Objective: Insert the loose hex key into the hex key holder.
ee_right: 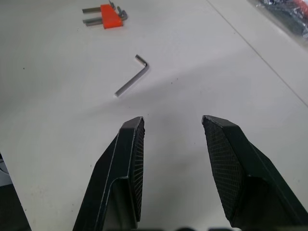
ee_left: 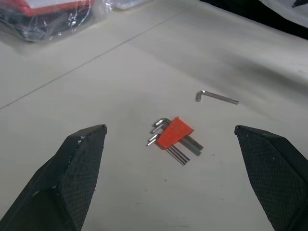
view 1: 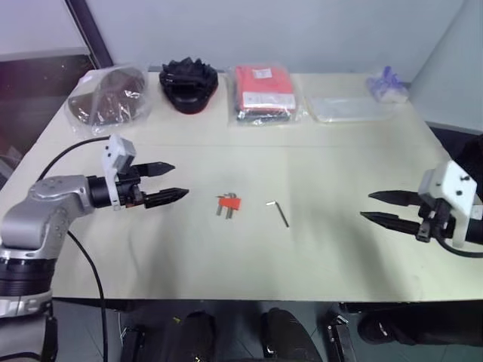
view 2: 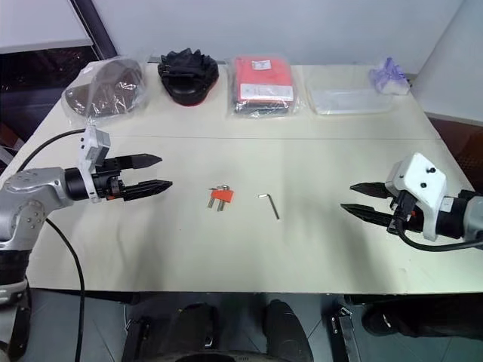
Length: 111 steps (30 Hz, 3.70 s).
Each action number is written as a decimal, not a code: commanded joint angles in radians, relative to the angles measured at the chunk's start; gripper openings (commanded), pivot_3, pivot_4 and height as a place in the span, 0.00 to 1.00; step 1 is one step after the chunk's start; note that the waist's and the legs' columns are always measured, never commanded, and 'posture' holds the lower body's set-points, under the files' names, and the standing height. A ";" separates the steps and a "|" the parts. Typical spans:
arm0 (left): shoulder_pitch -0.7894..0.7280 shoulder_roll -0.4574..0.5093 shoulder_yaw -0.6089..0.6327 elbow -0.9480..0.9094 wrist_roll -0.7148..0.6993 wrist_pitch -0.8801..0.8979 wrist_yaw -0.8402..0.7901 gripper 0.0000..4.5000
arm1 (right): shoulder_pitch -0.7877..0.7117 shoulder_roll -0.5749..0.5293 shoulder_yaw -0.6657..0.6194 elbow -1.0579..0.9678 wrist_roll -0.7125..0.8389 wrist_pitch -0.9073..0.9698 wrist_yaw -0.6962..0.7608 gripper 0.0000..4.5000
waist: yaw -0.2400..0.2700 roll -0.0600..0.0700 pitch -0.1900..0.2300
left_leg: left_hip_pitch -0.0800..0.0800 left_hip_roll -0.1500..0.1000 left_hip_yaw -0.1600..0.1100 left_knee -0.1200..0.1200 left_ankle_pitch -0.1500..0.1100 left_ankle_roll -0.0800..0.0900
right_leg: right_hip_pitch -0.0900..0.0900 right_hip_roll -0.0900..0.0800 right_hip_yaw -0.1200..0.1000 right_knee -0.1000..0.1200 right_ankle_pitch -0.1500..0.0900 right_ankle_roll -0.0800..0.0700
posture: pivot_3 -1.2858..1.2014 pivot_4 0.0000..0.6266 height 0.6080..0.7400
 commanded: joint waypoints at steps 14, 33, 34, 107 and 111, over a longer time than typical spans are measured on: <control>-0.045 -0.014 0.001 0.001 0.042 -0.036 0.011 0.99 | -0.053 0.007 -0.008 -0.030 0.006 0.021 -0.010 0.44 | -0.001 0.000 0.000 | -0.001 0.000 0.000 0.000 0.000 0.000 | -0.001 0.000 0.000 0.000 0.000 0.000 | 0.52 0.24 1.00; -0.036 -0.032 0.006 -0.040 0.038 -0.019 0.047 0.99 | -0.172 0.039 0.115 0.002 -0.025 -0.014 -0.059 0.44 | -0.002 0.000 0.000 | -0.001 0.000 0.000 0.000 0.000 0.000 | -0.001 0.000 0.000 0.001 0.000 0.000 | 0.52 0.24 1.00; -0.035 -0.034 0.005 -0.045 0.037 -0.017 0.051 0.99 | -0.194 0.047 0.141 0.007 -0.032 -0.020 -0.068 0.44 | -0.004 0.000 0.000 | -0.001 0.000 0.000 0.000 0.000 0.000 | -0.001 0.000 0.000 0.001 0.000 0.000 | 0.52 0.24 1.00; 0.175 -0.025 -0.031 -0.233 0.051 -0.056 0.109 1.00 | -0.892 0.876 0.858 1.159 -0.630 -0.629 -0.022 0.58 | -0.035 0.001 0.001 | -0.002 0.001 -0.001 0.001 0.000 -0.001 | -0.009 -0.002 0.000 0.009 0.001 0.000 | 0.52 0.24 1.00; 0.174 -0.026 -0.032 -0.220 0.056 -0.063 0.105 1.00 | -0.882 0.874 0.857 1.151 -0.639 -0.632 -0.022 0.22 | -0.034 0.001 0.001 | -0.002 0.001 -0.001 0.001 0.000 -0.001 | -0.009 -0.002 0.000 0.009 0.001 0.000 | 0.52 0.24 1.00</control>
